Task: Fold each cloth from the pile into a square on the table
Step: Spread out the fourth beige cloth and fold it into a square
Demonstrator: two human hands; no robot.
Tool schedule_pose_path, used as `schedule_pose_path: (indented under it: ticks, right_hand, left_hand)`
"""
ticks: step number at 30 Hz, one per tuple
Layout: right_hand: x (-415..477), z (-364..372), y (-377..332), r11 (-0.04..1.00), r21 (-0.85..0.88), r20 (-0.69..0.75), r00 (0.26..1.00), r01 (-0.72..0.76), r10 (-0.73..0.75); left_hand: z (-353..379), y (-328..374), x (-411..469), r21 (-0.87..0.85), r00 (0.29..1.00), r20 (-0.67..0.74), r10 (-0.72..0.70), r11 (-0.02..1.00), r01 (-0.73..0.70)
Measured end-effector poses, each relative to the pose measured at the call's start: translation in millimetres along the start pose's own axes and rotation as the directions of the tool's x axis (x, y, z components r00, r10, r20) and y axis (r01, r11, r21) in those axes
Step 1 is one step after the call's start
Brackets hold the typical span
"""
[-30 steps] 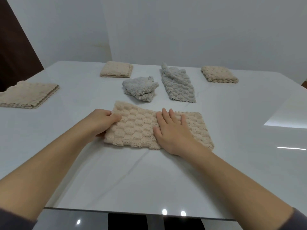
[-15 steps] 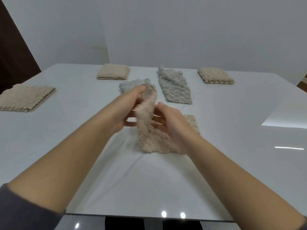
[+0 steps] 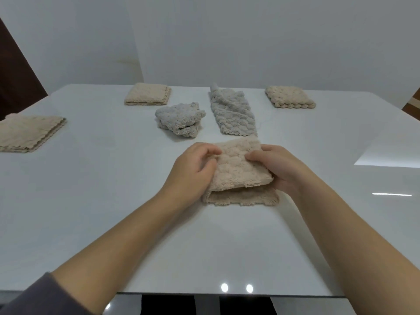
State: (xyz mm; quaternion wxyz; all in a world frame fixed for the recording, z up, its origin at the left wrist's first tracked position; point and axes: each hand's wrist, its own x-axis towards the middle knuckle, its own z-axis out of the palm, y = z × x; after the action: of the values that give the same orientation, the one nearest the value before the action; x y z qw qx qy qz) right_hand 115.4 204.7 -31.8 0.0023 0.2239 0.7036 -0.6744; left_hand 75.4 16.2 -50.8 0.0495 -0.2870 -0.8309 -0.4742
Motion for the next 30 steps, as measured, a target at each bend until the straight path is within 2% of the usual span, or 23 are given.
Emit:
schedule_pose_path:
  ticks: [3, 7, 9, 11, 13, 14, 16, 18, 23, 28, 30]
  right_hand:
    - [0.7, -5.6, 3.3, 0.996, -0.062, -0.005, 0.998, 0.057, -0.058]
    - [0.9, -6.2, 9.5, 0.964, -0.217, -0.071, 0.983, 0.151, -0.170]
    - [2.3, -4.4, 15.1, 0.914, -0.358, -0.110, 0.963, 0.191, -0.245]
    - [2.7, -3.3, 20.3, 0.800, -0.574, -0.152, 0.938, 0.173, -0.312]
    - [-0.7, -0.9, 25.0, 0.606, -0.791, -0.168, 0.920, 0.089, -0.355]
    - [-3.6, 1.1, 27.1, 0.507, -0.861, -0.171, 0.911, 0.047, -0.374]
    - [-6.8, 4.0, 31.1, 0.387, -0.922, -0.167, 0.889, 0.012, -0.425]
    - [-4.8, 5.1, 32.9, 0.323, -0.946, -0.144, 0.875, 0.015, -0.463]
    - [8.2, -5.5, 25.1, 0.252, -0.962, -0.029, 0.883, 0.102, -0.469]
    - [26.3, -1.9, 6.3, 0.215, -0.955, 0.081, 0.881, 0.202, -0.467]
    - [29.3, 18.1, 1.4, 0.174, -0.949, 0.152, 0.867, 0.262, -0.475]
  left_hand:
    - [7.7, -7.2, 2.3, 0.107, 0.989, 0.100, 0.107, 0.987, -0.117]
    - [14.1, -11.8, 5.1, 0.217, 0.963, 0.269, 0.028, 0.972, -0.089]
    - [16.7, -14.0, 6.6, 0.306, 0.940, 0.341, 0.001, 0.946, -0.112]
    - [19.9, -18.2, 6.4, 0.407, 0.911, 0.411, -0.026, 0.900, -0.158]
    - [22.6, -21.1, 4.4, 0.491, 0.888, 0.458, -0.050, 0.847, -0.206]
    - [22.8, -21.1, 4.6, 0.515, 0.886, 0.460, -0.055, 0.830, -0.216]
    - [20.6, -19.6, 10.4, 0.535, 0.909, 0.414, -0.049, 0.821, -0.200]
    - [17.2, -16.5, 24.1, 0.512, 0.942, 0.331, -0.058, 0.849, -0.128]
    - [-3.3, -15.4, 43.1, 0.316, 0.958, 0.186, -0.220, 0.936, 0.153]
    - [-30.1, -14.2, 0.9, 0.027, 0.909, 0.235, -0.343, 0.938, 0.347]
    - [-40.2, -17.2, -15.9, -0.005, 0.904, 0.192, -0.382, 0.921, 0.391]
